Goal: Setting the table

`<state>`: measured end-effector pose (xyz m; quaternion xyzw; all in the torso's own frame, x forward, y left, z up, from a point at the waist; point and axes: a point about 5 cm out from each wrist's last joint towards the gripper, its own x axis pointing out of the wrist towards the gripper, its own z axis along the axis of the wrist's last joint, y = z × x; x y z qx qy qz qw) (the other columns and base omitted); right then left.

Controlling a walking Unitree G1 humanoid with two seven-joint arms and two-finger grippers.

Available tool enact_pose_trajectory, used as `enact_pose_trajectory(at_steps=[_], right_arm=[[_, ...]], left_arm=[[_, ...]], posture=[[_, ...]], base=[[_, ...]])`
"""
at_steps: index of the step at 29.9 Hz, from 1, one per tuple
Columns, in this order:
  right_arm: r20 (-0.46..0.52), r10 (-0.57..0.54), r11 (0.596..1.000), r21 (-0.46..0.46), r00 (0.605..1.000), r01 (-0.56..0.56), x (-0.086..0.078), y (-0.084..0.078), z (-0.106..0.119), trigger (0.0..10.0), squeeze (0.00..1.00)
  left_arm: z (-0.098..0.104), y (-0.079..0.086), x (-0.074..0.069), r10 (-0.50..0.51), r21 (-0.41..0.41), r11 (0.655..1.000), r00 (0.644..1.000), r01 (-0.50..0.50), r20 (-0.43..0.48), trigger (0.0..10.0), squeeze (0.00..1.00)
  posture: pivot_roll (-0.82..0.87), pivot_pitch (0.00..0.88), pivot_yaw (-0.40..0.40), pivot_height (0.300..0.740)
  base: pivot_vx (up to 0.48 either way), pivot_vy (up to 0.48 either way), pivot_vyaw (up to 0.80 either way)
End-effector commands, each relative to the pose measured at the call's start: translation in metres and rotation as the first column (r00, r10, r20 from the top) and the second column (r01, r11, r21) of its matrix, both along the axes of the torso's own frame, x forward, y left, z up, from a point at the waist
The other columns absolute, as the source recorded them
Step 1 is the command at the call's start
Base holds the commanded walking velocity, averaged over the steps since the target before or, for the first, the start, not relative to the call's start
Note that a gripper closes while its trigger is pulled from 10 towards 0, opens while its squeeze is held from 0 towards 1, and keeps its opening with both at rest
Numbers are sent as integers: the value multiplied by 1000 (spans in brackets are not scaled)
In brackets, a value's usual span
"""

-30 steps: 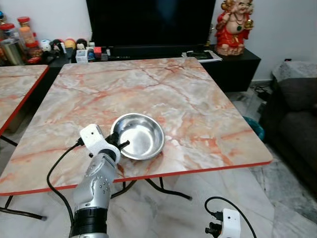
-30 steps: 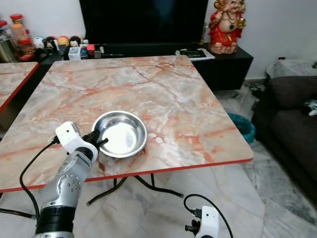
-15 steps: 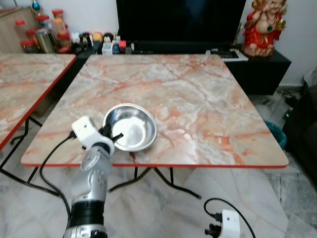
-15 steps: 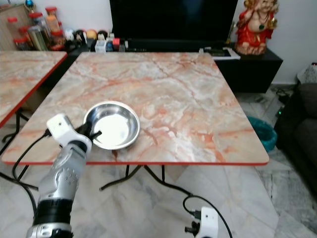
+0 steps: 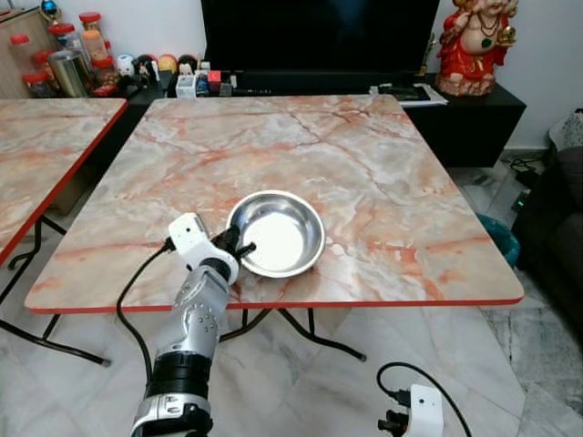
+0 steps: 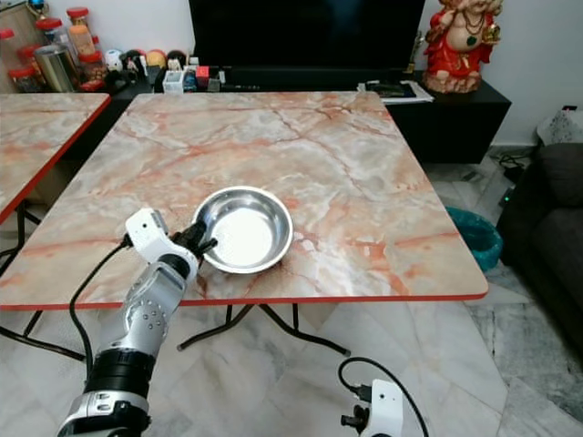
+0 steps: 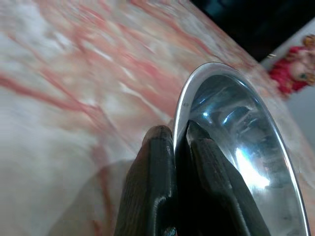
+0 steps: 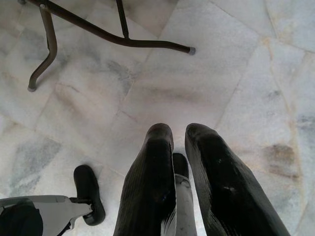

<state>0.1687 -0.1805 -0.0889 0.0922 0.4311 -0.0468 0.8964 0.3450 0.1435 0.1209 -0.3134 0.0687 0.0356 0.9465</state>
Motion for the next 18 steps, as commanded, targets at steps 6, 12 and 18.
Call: enact_pose_trajectory(at_steps=[6, 12, 18], right_arm=[[-6, 1, 1000, 6, 1000, -1, -1, 2, -1, 10000, 0], [-2, -2, 1000, 7, 1000, 2, 1, 1, 0, 10000, 0], [-2, -2, 1000, 4, 1000, 2, 1, 1, 0, 10000, 0]], left_arm=[[-4, 2, 2, 22, -15, 1000, 999, -23, -37, 10000, 0], [-14, -8, 3, -16, -122, 992, 997, 6, -80, 10000, 0], [-16, -14, 4, -21, -189, 982, 995, 3, -97, 10000, 0]], posture=[[32, 0, -16, 740], [26, 0, -14, 740], [25, 0, -16, 740]], base=[[0, 0, 0], [0, 0, 0], [0, 0, 0]])
